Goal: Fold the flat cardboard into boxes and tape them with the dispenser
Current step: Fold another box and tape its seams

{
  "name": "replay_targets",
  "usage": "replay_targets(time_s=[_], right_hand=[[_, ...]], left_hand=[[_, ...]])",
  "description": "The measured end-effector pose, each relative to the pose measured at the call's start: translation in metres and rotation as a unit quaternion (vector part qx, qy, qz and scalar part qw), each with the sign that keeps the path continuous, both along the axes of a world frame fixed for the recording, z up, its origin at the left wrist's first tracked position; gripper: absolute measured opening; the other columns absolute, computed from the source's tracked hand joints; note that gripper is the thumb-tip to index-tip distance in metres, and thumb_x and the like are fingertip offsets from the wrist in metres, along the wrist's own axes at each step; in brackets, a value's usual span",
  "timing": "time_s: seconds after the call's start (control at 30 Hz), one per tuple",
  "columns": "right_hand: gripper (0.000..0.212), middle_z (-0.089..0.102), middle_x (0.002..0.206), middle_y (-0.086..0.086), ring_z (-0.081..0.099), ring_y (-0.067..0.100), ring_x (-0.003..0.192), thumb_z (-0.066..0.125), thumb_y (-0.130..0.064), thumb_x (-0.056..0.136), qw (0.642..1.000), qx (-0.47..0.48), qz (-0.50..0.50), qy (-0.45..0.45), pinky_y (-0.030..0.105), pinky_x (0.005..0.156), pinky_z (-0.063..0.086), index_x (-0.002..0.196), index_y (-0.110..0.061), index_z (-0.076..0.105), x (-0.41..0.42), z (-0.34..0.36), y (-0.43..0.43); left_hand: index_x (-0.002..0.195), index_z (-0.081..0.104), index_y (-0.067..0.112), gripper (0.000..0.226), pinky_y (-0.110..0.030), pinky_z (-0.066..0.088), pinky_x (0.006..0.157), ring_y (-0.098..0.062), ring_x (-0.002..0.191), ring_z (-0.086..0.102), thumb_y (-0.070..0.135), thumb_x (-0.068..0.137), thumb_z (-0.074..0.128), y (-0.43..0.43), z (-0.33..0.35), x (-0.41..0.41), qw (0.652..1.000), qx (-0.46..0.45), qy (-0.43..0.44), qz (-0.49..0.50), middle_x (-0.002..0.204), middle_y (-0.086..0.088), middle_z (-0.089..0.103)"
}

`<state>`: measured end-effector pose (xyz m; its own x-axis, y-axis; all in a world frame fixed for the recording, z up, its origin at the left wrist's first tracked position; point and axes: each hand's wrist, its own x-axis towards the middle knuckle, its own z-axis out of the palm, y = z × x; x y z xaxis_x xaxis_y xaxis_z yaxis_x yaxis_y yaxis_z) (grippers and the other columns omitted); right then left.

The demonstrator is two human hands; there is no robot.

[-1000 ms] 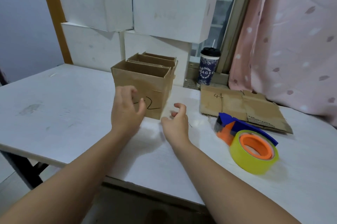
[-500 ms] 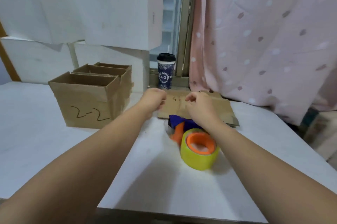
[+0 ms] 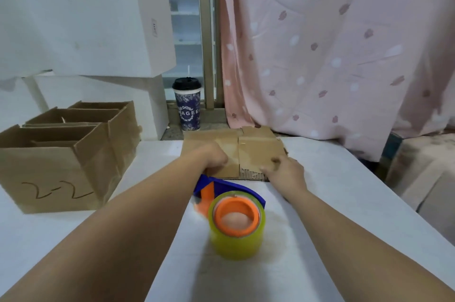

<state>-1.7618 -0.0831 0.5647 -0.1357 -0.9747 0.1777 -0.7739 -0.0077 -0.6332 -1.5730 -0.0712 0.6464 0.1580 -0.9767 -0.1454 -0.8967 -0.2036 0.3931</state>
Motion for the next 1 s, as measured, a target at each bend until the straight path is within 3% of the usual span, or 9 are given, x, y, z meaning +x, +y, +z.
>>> replay_targets(time_s=[0.13,0.23,0.4,0.53,0.63,0.73,0.83,0.9,1.0], right_hand=[[0.053,0.056,0.127,0.004,0.042,0.026,0.125,0.068,-0.046,0.081,0.999,-0.031,-0.008,-0.036,0.032,0.099,0.037,0.124,-0.016,0.057,-0.001,-0.004,0.003],[0.046,0.051,0.129,0.001,0.043,0.020,0.123,0.069,-0.038,0.081,0.995,-0.056,-0.006,-0.081,0.030,0.099,0.037,0.123,-0.024,0.055,-0.003,-0.004,0.004],[0.041,0.035,0.128,-0.003,0.049,0.005,0.091,0.069,-0.019,0.083,0.980,-0.064,0.007,-0.190,0.022,0.087,0.038,0.118,-0.032,0.052,-0.008,0.003,0.010],[0.045,0.046,0.133,0.006,0.054,0.018,0.111,0.058,0.002,0.083,0.939,-0.106,-0.021,-0.326,0.038,0.097,0.049,0.121,-0.022,0.054,-0.011,0.020,0.017],[0.052,0.052,0.127,0.001,0.058,0.009,0.101,0.059,-0.004,0.085,0.920,-0.120,-0.014,-0.372,0.030,0.081,0.054,0.133,-0.022,0.047,-0.012,0.038,0.021],[0.070,0.053,0.127,-0.003,0.057,0.004,0.101,0.066,-0.023,0.087,0.888,-0.094,0.039,-0.449,0.017,0.066,0.045,0.146,-0.028,0.030,-0.002,0.058,0.026],[0.088,0.048,0.138,-0.005,0.053,0.014,0.117,0.071,-0.045,0.081,0.877,-0.079,0.098,-0.463,0.023,0.081,0.046,0.149,-0.036,0.017,0.013,0.074,0.032],[0.091,0.048,0.138,-0.005,0.051,0.016,0.121,0.075,-0.047,0.077,0.888,-0.088,0.117,-0.437,0.035,0.095,0.047,0.148,-0.038,0.018,0.023,0.083,0.041],[0.083,0.046,0.138,-0.008,0.049,0.013,0.121,0.076,-0.039,0.077,0.894,-0.133,0.144,-0.403,0.038,0.100,0.047,0.144,-0.037,0.027,0.036,0.096,0.057]], left_hand=[[0.125,0.051,0.003,0.041,-0.032,0.044,0.081,-0.027,0.108,0.055,0.031,0.094,0.048,-0.003,-0.008,-0.015,0.997,-0.001,-0.078,-0.025,0.123,-0.013,0.058],[0.139,0.032,0.000,0.059,-0.038,0.046,0.094,-0.032,0.113,0.054,0.032,0.092,0.047,-0.005,-0.015,-0.021,0.998,-0.003,-0.057,0.006,0.127,-0.017,0.055],[0.133,0.039,-0.002,0.055,-0.038,0.049,0.091,-0.028,0.107,0.058,0.032,0.093,0.054,-0.007,-0.005,-0.009,0.989,-0.048,0.126,0.054,0.117,-0.014,0.061],[0.122,0.051,0.003,0.040,-0.032,0.049,0.070,-0.025,0.094,0.060,0.032,0.094,0.053,0.001,0.004,-0.004,0.949,-0.115,0.285,0.074,0.107,-0.012,0.063],[0.124,0.052,0.003,0.043,-0.039,0.049,0.087,-0.030,0.103,0.058,0.034,0.094,0.051,0.009,0.016,-0.004,0.897,-0.148,0.406,0.091,0.113,-0.015,0.061],[0.106,0.062,0.015,0.037,-0.048,0.047,0.095,-0.030,0.104,0.058,0.046,0.096,0.043,0.025,0.032,-0.007,0.866,-0.154,0.469,0.078,0.113,-0.014,0.063],[0.125,0.053,0.021,0.070,-0.049,0.042,0.101,-0.027,0.113,0.053,0.074,0.081,0.041,0.045,0.044,-0.010,0.866,-0.172,0.468,0.045,0.125,-0.008,0.057],[0.145,0.026,0.024,0.108,-0.048,0.040,0.103,-0.026,0.120,0.049,0.085,0.060,0.051,0.059,0.048,-0.010,0.860,-0.162,0.483,0.016,0.136,-0.005,0.048],[0.147,0.016,0.029,0.113,-0.047,0.039,0.105,-0.024,0.125,0.046,0.067,0.058,0.075,0.074,0.053,-0.003,0.870,-0.205,0.449,-0.013,0.139,-0.003,0.046]])
